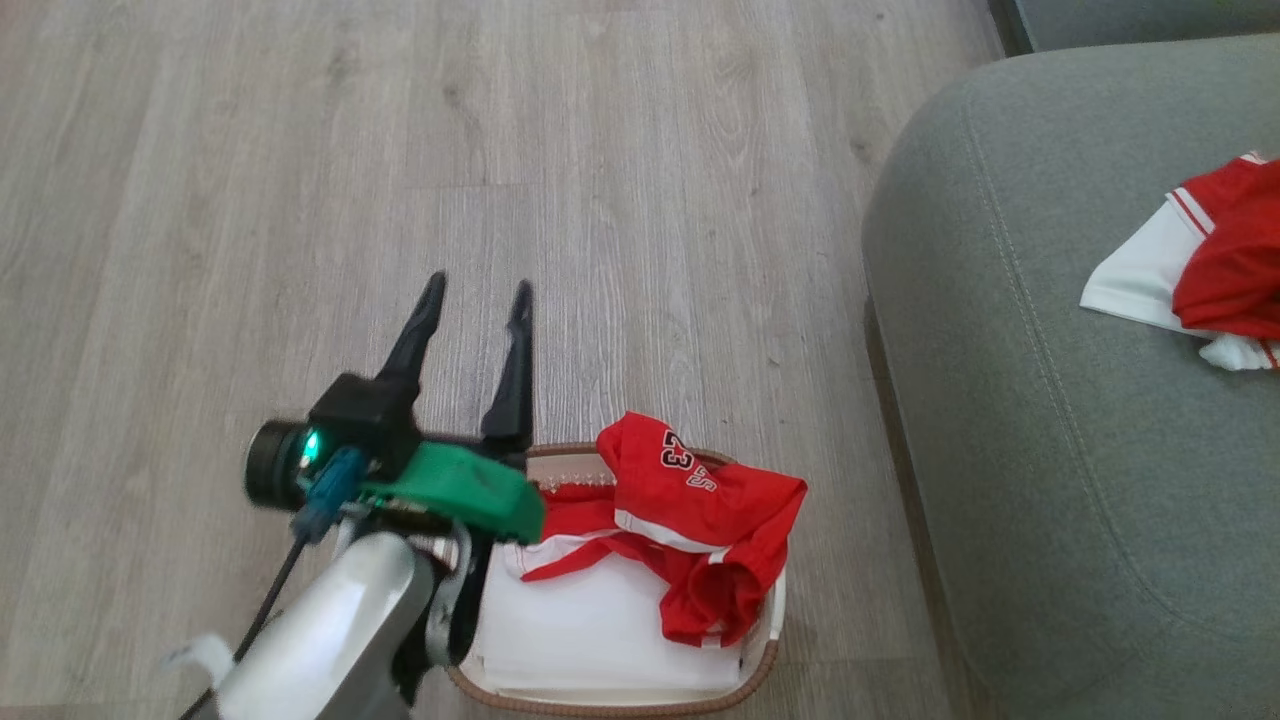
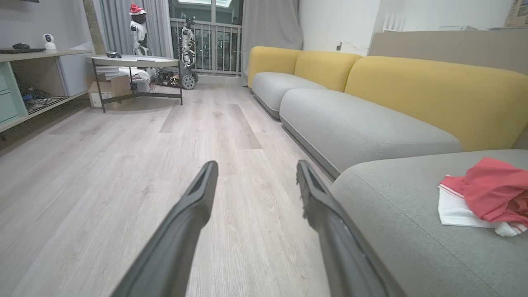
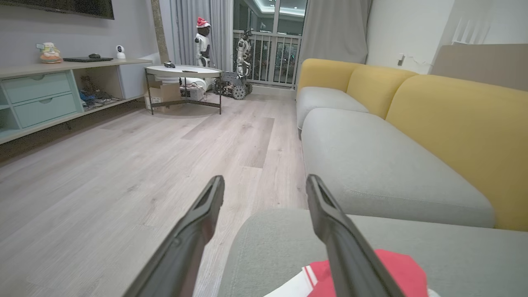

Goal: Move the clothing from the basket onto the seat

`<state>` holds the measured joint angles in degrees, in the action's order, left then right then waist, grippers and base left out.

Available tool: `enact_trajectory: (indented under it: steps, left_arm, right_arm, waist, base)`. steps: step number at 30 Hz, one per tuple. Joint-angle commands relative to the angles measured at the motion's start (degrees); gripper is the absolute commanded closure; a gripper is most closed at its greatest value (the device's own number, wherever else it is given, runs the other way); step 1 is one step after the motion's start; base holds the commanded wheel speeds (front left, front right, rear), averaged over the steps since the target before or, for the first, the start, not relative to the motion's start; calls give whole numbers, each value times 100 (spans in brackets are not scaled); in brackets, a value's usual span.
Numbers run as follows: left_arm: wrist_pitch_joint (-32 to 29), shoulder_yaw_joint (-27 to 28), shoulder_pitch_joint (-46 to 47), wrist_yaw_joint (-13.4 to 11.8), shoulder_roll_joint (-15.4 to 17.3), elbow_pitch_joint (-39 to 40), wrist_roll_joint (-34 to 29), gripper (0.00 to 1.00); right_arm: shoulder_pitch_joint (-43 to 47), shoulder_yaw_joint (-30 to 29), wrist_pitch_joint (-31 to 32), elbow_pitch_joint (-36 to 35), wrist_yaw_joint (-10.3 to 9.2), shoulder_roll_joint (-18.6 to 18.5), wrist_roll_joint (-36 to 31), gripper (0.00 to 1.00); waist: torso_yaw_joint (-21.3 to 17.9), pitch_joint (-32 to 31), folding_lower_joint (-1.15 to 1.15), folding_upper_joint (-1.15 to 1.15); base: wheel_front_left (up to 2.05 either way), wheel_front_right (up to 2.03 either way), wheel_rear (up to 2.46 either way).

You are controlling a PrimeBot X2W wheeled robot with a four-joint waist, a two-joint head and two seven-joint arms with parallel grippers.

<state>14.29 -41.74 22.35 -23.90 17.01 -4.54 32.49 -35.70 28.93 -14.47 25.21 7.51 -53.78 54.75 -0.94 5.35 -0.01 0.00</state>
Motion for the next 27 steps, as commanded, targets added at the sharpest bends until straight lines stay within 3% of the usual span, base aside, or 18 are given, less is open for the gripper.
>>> enact_trajectory:
  steps: [1,7,12,17,23,27]
  left_arm:
    - [71,349,2,-21,183,212,-82,0]
    - [71,874,-472,0,109,441,-293,0]
    - [71,1344,-911,69,-21,597,-548,0]
    - [71,1781,-1290,267,-254,634,-808,0]
    - [71,2192,-1633,685,-559,524,-1039,0]
    - [71,2321,-1764,926,-676,297,-1275,0]
  right_arm:
    - [572,-503,-51,-296,-2,93,-371,0]
    - [2151,-2102,-52,-1300,-2,1297,-1468,0]
    - [2918,-2615,-52,-2004,-2,1981,-1990,0]
    - [3388,-2748,-52,-2547,-2,2582,-2477,0]
    - [3676,-2707,-52,-2770,-2,3216,-2925,0]
    - [3762,-2589,-52,-2778,-2,3416,-3051,0]
  waist:
    - [29,-25,1,0]
    - [90,-118,1,0]
    - [95,-154,1,0]
    - [88,-214,1,0]
    - [54,-283,1,0]
    - [17,-302,1,0]
  base:
    - [0,0,0]
    - [0,0,0]
    - [0,0,0]
    - [0,0,0]
    - [0,0,0]
    - [0,0,0]
